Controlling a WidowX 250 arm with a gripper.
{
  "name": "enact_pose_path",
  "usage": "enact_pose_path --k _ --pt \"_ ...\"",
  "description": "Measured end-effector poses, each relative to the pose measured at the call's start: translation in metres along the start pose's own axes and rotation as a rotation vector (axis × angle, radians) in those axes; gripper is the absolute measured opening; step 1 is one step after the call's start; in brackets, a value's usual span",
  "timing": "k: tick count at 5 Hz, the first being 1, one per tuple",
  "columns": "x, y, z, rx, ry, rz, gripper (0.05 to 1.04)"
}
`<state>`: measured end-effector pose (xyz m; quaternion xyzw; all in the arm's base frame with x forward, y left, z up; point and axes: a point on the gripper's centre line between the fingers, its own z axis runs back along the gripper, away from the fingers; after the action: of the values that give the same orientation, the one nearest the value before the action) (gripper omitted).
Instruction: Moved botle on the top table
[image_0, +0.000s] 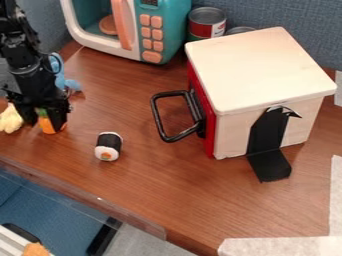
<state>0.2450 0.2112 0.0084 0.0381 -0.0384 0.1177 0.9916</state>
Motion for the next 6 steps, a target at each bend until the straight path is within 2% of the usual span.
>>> enact_pose_path --k 1,2,3,4,5,6 --pt "-0.001 0.001 0.000 0.002 0.004 0.003 0.660" --pt "-0.004 -0.004 0.002 -0.029 0.027 -0.004 0.660" --pt "0.019 -0.018 0.028 -0.023 -0.044 -0.026 0.660" --pt "0.053 -0.052 0.050 -0.048 -0.093 -0.071 0.660" --pt "0.075 -0.070 0.052 -0.053 -0.098 -0.061 0.660" --pt "0.090 -0.088 0.035 -0.020 -0.080 -0.072 0.660"
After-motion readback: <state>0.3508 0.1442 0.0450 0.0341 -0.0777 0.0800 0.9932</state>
